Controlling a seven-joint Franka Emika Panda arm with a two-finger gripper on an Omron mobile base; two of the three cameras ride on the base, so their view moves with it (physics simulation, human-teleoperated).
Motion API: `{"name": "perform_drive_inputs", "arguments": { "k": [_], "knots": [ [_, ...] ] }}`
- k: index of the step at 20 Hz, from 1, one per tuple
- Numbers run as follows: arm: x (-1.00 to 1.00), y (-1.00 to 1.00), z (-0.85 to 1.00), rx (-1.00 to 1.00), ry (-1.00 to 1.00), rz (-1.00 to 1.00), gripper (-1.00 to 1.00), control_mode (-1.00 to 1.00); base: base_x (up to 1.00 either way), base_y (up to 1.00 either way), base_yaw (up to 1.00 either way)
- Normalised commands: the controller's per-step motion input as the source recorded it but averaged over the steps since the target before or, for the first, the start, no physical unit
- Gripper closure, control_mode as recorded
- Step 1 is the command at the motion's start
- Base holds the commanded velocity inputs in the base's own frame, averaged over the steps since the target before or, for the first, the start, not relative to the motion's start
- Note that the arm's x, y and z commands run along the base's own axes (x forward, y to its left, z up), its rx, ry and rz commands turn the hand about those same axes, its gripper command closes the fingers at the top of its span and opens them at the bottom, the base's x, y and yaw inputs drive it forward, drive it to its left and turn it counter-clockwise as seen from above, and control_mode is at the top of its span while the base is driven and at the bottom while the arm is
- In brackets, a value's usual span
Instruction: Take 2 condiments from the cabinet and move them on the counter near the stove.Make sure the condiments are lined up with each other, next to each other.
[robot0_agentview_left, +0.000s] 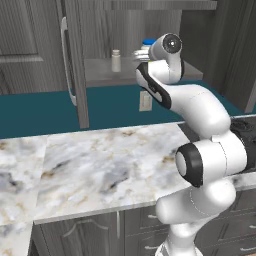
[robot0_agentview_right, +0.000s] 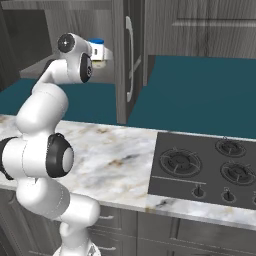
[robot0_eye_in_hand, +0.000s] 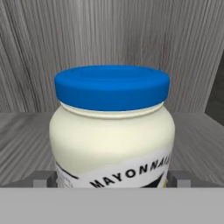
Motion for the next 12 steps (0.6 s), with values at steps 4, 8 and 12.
{"name": "perform_drive_inputs", "arguments": {
  "k": [4, 8, 12],
  "knots": [
    [-0.09, 0.00, -0.01, 0.00, 0.00, 0.00, 1.00, -1.00, 0.00, 0.00, 0.00],
    [-0.66, 0.00, -0.07, 0.00, -0.06, 0.00, 1.00, -1.00, 0.00, 0.00, 0.00],
    [-1.00, 0.00, 0.01, 0.00, -0.04, 0.00, 1.00, -1.00, 0.00, 0.00, 0.00]
  ]
}}
